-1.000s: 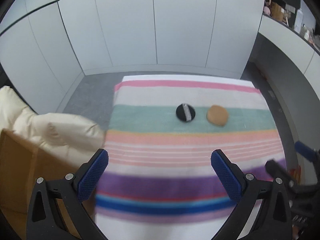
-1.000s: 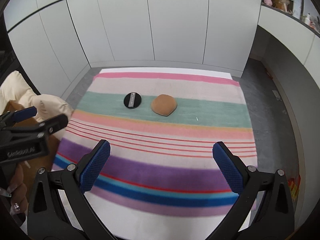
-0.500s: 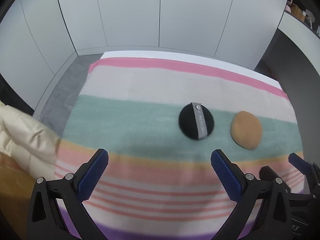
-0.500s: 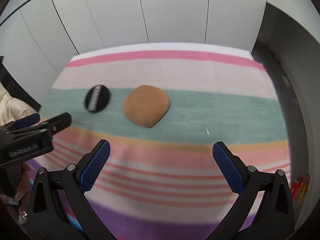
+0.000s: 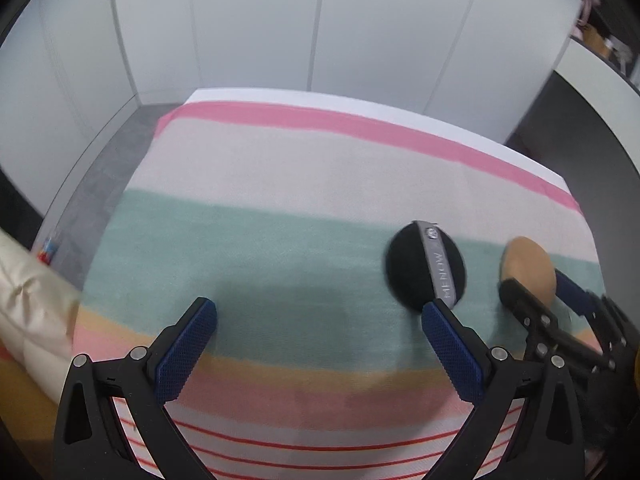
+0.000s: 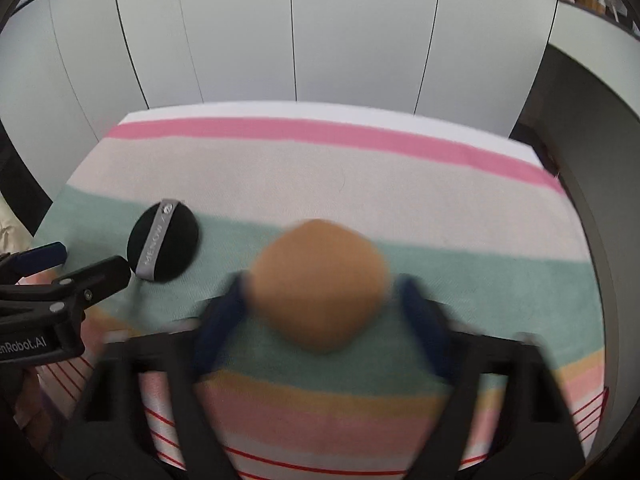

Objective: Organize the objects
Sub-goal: 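Close the right tool on the tan sponge while the left tool grips the black puff, then lift the tan sponge with the right tool while the left tool lifts the black puff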

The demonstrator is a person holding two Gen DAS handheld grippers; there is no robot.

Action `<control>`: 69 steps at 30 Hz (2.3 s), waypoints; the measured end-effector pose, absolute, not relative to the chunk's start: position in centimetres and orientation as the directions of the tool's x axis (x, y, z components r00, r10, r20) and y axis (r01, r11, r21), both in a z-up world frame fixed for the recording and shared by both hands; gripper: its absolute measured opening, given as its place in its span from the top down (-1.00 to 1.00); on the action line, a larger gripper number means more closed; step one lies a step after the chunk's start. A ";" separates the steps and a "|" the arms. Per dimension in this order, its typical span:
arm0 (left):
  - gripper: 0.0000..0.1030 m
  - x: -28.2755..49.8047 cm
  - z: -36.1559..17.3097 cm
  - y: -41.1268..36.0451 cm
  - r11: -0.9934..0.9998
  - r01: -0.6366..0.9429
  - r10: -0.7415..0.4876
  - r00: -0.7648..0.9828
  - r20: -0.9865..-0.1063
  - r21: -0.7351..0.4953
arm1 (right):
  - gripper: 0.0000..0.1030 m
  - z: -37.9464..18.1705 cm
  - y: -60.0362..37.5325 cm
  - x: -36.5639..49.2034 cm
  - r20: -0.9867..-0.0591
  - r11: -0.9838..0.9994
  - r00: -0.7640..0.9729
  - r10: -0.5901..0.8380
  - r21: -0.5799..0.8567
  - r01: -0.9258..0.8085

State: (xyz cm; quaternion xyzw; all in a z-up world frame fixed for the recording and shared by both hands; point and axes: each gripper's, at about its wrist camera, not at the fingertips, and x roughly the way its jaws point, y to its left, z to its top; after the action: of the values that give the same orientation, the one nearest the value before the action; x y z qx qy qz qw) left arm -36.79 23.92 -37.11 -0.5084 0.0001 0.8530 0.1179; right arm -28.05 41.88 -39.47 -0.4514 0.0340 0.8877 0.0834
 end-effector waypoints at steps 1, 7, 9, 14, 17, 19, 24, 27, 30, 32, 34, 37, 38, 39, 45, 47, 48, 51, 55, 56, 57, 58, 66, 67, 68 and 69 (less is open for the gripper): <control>-1.00 -36.7 -37.2 24.2 -0.968 -0.220 0.213 -0.451 -0.867 -0.124 | -0.26 -39.4 42.1 -28.0 -0.811 -0.985 -0.576 0.101 0.000 -0.172; -1.00 -36.4 -37.4 28.2 -0.947 -0.310 0.219 -0.446 -0.868 -0.080 | -0.13 -38.6 44.0 -27.2 -0.805 -0.977 -0.591 0.056 0.077 -0.197; -0.98 -36.5 -37.5 30.2 -0.939 -0.343 0.202 -0.459 -0.865 -0.037 | -0.06 -38.4 44.6 -26.8 -0.805 -0.974 -0.590 0.064 0.079 -0.214; 0.12 -38.2 -37.2 31.8 -0.960 -0.281 0.150 -0.512 -0.846 0.000 | 0.04 -38.1 46.3 -26.1 -0.810 -0.966 -0.582 0.068 0.092 -0.241; 0.11 -38.5 -36.6 31.5 -0.962 -0.262 0.202 -0.493 -0.846 -0.077 | 0.14 -37.8 46.4 -26.0 -0.809 -0.969 -0.584 0.064 0.088 -0.229; 0.11 -38.4 -36.2 31.2 -0.972 -0.230 0.169 -0.512 -0.842 -0.055 | 0.20 -37.4 46.6 -25.6 -0.809 -0.971 -0.585 0.066 0.083 -0.224; 0.10 -38.1 -35.4 30.4 -0.980 -0.195 0.142 -0.517 -0.844 -0.045 | 0.25 -36.7 46.8 -25.5 -0.811 -0.969 -0.581 0.066 0.087 -0.233; 0.10 -37.8 -34.1 29.3 -0.980 -0.194 0.135 -0.523 -0.841 -0.036 | 0.32 -36.1 46.9 -25.5 -0.813 -0.967 -0.578 0.068 0.088 -0.239; 0.10 -37.5 -32.3 28.7 -0.978 -0.207 0.141 -0.534 -0.834 -0.033 | 0.35 -34.8 46.8 -25.3 -0.812 -0.967 -0.580 0.071 0.086 -0.239; 0.10 -37.4 -31.0 28.6 -0.976 -0.216 0.148 -0.544 -0.826 -0.032 | 0.36 -33.6 46.7 -25.2 -0.805 -0.968 -0.588 0.074 0.085 -0.238; 0.10 -37.1 -29.4 28.4 -0.975 -0.219 0.156 -0.553 -0.818 -0.037 | 0.36 -32.0 46.6 -25.0 -0.799 -0.968 -0.596 0.081 0.079 -0.238; 0.10 -36.4 -26.6 28.1 -0.975 -0.216 0.165 -0.568 -0.806 -0.047 | 0.37 -29.5 46.3 -24.8 -0.788 -0.968 -0.609 0.093 0.070 -0.239; 0.10 -36.1 -25.6 28.0 -0.975 -0.217 0.165 -0.581 -0.797 -0.044 | 0.37 -28.7 46.2 -24.7 -0.784 -0.968 -0.613 0.096 0.069 -0.240; 0.10 -35.7 -24.4 28.0 -0.975 -0.220 0.164 -0.595 -0.787 -0.037 | 0.37 -27.6 46.0 -24.6 -0.780 -0.969 -0.618 0.100 0.065 -0.239; 0.10 -34.1 -17.9 27.3 -0.973 -0.230 0.145 -0.657 -0.740 0.013 | 0.37 -21.6 45.1 -24.0 -0.770 -0.972 -0.629 0.107 0.053 -0.229; 0.10 -33.3 -15.7 27.7 -0.971 -0.230 0.111 -0.687 -0.718 0.070 | 0.37 -19.3 44.9 -23.6 -0.761 -0.973 -0.639 0.108 0.052 -0.227; 0.10 -33.0 -14.5 27.8 -0.969 -0.235 0.110 -0.695 -0.711 0.080 | 0.37 -18.2 44.9 -23.4 -0.758 -0.972 -0.643 0.110 0.053 -0.227; 0.10 -32.0 -11.0 27.7 -0.969 -0.239 0.131 -0.703 -0.699 0.058 | 0.37 -14.5 44.6 -22.5 -0.737 -0.970 -0.659 0.150 0.020 -0.243; 0.10 -30.4 -5.6 27.0 -0.969 -0.248 0.190 -0.734 -0.652 -0.003 | 0.37 -9.6 44.2 -21.1 -0.710 -0.962 -0.675 0.200 -0.012 -0.273; 0.10 -29.9 -4.4 26.9 -0.968 -0.250 0.195 -0.742 -0.641 -0.004 | 0.37 -8.4 44.0 -20.7 -0.700 -0.961 -0.682 0.211 -0.021 -0.276; 0.10 -29.5 -3.2 26.7 -0.968 -0.251 0.200 -0.748 -0.633 -0.009 | 0.37 -7.3 43.8 -20.4 -0.687 -0.959 -0.690 0.228 -0.037 -0.279; 0.10 -29.1 -2.2 26.5 -0.967 -0.253 0.208 -0.749 -0.629 -0.018 | 0.37 -6.2 43.4 -19.8 -0.673 -0.958 -0.698 0.243 -0.053 -0.282; 0.10 -26.0 3.3 25.0 -0.965 -0.250 0.244 -0.756 -0.608 -0.077 | 0.37 0.0 41.4 -16.5 -0.613 -0.956 -0.745 0.262 -0.057 -0.289; 0.10 -25.6 3.6 24.8 -0.964 -0.249 0.250 -0.751 -0.611 -0.087 | 0.37 0.5 41.2 -16.1 -0.608 -0.955 -0.749 0.264 -0.057 -0.290; 0.10 -25.3 3.9 24.5 -0.965 -0.246 0.251 -0.748 -0.615 -0.095 | 0.37 0.9 41.1 -15.7 -0.604 -0.954 -0.750 0.269 -0.059 -0.294; 0.10 -24.9 4.2 24.2 -0.963 -0.249 0.259 -0.742 -0.618 -0.105 | 0.37 1.3 41.0 -15.2 -0.597 -0.953 -0.754 0.273 -0.058 -0.299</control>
State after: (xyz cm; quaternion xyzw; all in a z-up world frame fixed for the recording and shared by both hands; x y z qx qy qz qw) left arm -24.90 24.22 4.15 -0.3321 -0.0076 0.9334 0.1359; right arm -15.22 40.97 1.26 -0.3156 0.0207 0.9363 0.1526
